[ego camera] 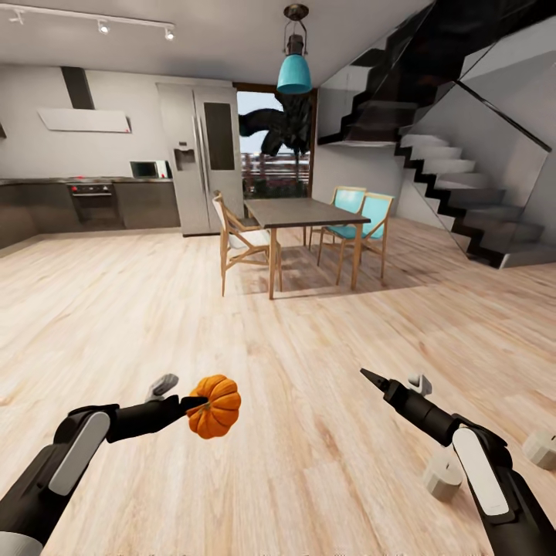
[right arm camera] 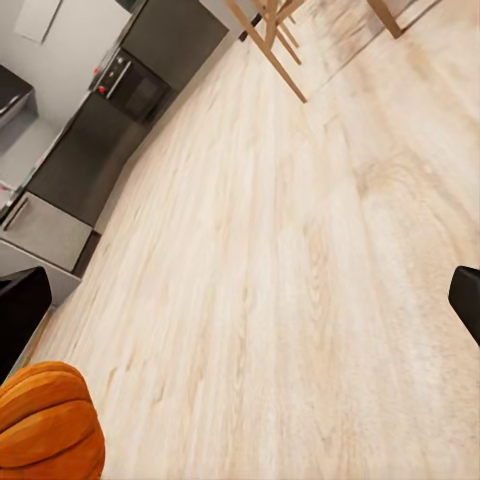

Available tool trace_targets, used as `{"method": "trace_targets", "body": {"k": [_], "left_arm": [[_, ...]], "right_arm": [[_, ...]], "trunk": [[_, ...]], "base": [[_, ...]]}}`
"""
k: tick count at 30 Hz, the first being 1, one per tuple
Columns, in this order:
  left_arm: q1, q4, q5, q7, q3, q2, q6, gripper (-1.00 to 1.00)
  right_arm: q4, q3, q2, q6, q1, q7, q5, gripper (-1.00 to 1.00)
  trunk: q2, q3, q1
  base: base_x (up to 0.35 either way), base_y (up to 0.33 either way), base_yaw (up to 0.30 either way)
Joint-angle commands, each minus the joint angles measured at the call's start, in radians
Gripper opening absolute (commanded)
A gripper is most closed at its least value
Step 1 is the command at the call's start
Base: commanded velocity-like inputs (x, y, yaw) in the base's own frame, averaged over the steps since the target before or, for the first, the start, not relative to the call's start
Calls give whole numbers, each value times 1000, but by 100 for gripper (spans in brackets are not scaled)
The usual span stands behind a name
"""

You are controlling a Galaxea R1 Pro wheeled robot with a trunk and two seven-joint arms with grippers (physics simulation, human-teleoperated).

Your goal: Place each of the two pumpkins and all three candles from the living room inside a cabinet in the living room (use any cabinet), then make sure every cabinet is closed, and position the cauldron so it is next to a table in the living room.

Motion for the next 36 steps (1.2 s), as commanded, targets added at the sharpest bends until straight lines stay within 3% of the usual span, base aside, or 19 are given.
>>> {"method": "trace_targets", "body": {"k": [1, 8, 36], "left_arm": [[-1, 0, -3, -6, 1, 1, 2, -100], [-1, -1, -3, -7, 3, -1, 2, -100], [-1, -1, -3, -7, 4, 0, 2, -100]], "right_arm": [[0, -2, 0, 7, -1, 1, -4, 100], [0, -2, 1, 23, -1, 1, -4, 100], [0, -3, 2, 26, -1, 1, -4, 100]], "trunk": [[0, -3, 0], [0, -3, -2], [196, 39, -109]], "base": [[0, 0, 0], [0, 0, 0], [0, 0, 0]]}}
